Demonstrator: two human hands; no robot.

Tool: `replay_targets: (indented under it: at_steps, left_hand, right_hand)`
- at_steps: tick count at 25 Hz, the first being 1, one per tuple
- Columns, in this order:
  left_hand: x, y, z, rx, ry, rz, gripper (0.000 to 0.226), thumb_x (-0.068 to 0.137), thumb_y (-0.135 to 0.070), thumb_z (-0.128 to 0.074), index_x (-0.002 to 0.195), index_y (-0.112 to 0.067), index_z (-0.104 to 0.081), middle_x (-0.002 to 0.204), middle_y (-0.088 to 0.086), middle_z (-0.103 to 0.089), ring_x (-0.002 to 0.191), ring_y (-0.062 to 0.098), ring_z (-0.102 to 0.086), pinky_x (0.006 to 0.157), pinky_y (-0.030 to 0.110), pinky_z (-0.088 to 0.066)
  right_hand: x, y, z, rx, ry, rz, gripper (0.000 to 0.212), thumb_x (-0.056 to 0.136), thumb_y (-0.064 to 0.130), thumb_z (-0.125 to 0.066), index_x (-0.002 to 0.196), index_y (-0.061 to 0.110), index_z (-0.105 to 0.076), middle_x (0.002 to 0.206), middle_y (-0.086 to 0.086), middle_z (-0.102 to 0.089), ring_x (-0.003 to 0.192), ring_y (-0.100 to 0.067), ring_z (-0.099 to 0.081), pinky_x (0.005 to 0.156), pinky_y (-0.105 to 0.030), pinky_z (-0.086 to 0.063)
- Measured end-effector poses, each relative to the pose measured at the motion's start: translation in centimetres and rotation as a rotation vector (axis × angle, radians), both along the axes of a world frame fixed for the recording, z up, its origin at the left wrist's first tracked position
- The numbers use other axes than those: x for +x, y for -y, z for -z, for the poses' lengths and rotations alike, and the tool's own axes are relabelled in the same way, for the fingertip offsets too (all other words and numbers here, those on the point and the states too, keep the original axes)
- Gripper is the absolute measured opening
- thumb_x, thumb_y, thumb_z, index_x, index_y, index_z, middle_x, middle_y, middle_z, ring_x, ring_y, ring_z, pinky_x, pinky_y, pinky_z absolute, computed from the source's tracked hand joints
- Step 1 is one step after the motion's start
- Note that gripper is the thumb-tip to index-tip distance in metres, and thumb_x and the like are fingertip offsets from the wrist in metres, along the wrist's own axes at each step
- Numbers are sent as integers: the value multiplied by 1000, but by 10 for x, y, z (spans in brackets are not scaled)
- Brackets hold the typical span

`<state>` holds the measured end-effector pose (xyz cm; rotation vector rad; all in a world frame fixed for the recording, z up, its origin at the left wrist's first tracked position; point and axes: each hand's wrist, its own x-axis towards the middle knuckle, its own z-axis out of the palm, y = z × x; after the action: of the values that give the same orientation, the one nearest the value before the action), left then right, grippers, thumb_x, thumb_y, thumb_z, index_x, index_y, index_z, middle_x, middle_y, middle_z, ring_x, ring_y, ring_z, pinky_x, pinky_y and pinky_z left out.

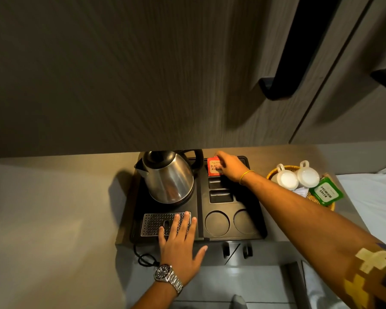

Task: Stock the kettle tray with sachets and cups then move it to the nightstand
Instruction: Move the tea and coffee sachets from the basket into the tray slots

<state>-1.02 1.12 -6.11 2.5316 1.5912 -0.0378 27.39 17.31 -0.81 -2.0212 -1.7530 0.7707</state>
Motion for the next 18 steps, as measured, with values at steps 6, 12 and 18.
replay_targets:
  at_steps: [6,12,18]
  left_hand:
    - [0,-1,1,13,-5,5,85,83,-75,-45,154,-30,-35,164,0,-33,149,28,-34,109,70,-34]
    - [-1,-1,1,8,-8,5,85,84,-74,-43,155,-30,-32,166,0,-30,151,28,-30,111,70,-32]
    - [-1,-1,-1,1,-12,9,84,84,-74,-44,155,-30,-33,166,0,-31,151,28,-31,111,69,-32]
  right_hand:
    - [-7,-3,11,52,-125,-3,20,100,15,-60,115,25,-53,116,-9,-69,109,-28,-65,99,-56,-52]
    - [-7,-8,8,-42,-101,-49,33,98,9,-62,128,12,-48,120,-13,-62,112,-28,-61,95,-43,-53]
    - [6,-12,9,-25,21,5,49,88,21,-78,131,8,-58,130,-17,-58,122,-32,-57,107,-46,-49]
